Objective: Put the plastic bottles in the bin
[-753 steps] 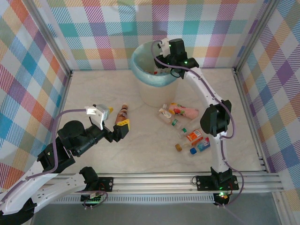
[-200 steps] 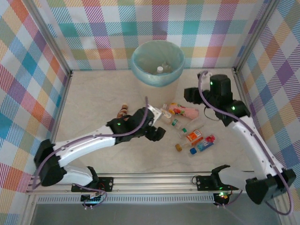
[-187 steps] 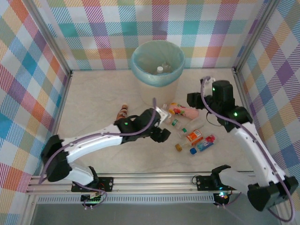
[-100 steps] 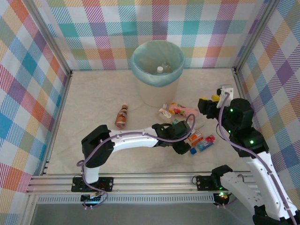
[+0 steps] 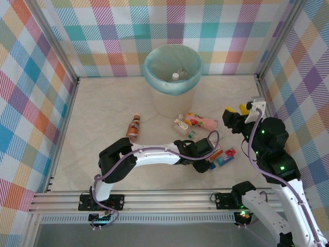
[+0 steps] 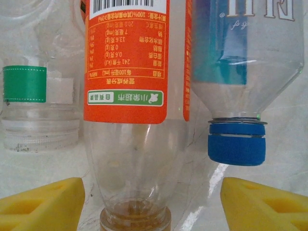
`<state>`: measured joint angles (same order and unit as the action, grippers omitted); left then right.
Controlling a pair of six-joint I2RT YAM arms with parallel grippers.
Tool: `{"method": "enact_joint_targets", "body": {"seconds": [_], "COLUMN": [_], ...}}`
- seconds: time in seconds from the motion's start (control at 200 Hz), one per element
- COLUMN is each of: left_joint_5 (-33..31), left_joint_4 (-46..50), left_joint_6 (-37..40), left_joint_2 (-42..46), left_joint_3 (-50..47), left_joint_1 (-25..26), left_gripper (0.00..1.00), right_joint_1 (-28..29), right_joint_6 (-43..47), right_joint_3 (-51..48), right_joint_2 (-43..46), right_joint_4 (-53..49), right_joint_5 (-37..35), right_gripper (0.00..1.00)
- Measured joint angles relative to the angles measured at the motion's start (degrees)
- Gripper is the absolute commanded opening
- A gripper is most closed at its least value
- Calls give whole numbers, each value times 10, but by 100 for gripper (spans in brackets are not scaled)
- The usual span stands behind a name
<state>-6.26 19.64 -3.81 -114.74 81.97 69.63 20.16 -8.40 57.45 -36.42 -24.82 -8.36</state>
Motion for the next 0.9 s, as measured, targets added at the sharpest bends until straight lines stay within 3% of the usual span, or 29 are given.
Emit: {"method": "enact_joint_targets", "body": {"seconds": [0.49,0.72,0.9], "left_joint_5": [-2,1,3], "left_joint_4": [-21,-24,-35], "left_joint_6": [-29,-32,-30], "left_joint_2": [-15,-17,-14], "left_joint_3": [-23,-25,-38], "left_joint_1": [0,0,-1], "left_gripper": [64,51,48], "right_joint_1": [0,0,0], "right_joint_6": [-34,-38,-41], "right_joint_3": [-26,-26,-26], "right_joint_2": [-40,-51,-57], "right_joint_4": [33,47,57], "right_joint_5": [57,65,70], "right_gripper": [61,61,61]}}
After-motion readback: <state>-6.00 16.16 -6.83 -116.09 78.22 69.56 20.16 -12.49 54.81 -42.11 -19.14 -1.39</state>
